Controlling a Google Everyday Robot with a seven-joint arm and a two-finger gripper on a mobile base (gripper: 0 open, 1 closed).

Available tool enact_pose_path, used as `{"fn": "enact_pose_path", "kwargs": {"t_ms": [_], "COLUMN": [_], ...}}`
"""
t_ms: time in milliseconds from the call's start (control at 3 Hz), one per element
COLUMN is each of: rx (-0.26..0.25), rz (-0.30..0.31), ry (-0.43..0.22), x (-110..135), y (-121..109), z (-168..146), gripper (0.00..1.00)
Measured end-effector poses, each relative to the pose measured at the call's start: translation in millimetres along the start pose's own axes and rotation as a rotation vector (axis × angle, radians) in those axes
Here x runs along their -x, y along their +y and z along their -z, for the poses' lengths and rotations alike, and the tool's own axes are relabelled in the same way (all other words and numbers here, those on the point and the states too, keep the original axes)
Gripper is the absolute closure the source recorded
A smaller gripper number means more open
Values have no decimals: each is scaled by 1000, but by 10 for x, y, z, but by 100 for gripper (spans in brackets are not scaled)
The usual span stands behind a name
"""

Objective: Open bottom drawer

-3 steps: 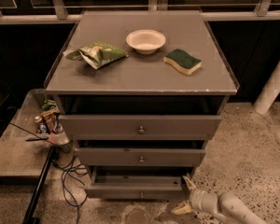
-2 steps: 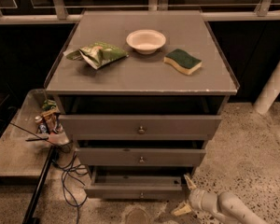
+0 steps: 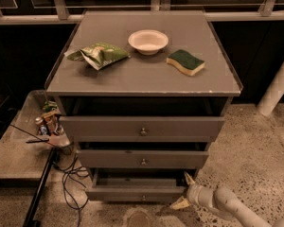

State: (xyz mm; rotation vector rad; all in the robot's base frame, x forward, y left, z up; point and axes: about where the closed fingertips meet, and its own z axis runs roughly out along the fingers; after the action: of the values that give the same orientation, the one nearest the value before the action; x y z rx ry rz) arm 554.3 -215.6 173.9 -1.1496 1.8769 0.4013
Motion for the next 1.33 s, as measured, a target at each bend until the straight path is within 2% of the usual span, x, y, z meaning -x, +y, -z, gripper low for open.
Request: {"fn": "enact_pose_path", "kwargs": {"t_ms": [333, 667, 1000, 1333], "rx": [-2, 31, 112, 147], "rz": [1, 12, 68, 106], "ry": [1, -19, -59, -74], "x": [0, 32, 129, 145], "y": [-13, 63, 266, 431], "z": [-4, -49, -29, 103], "gripper": [0, 0, 0, 0]}}
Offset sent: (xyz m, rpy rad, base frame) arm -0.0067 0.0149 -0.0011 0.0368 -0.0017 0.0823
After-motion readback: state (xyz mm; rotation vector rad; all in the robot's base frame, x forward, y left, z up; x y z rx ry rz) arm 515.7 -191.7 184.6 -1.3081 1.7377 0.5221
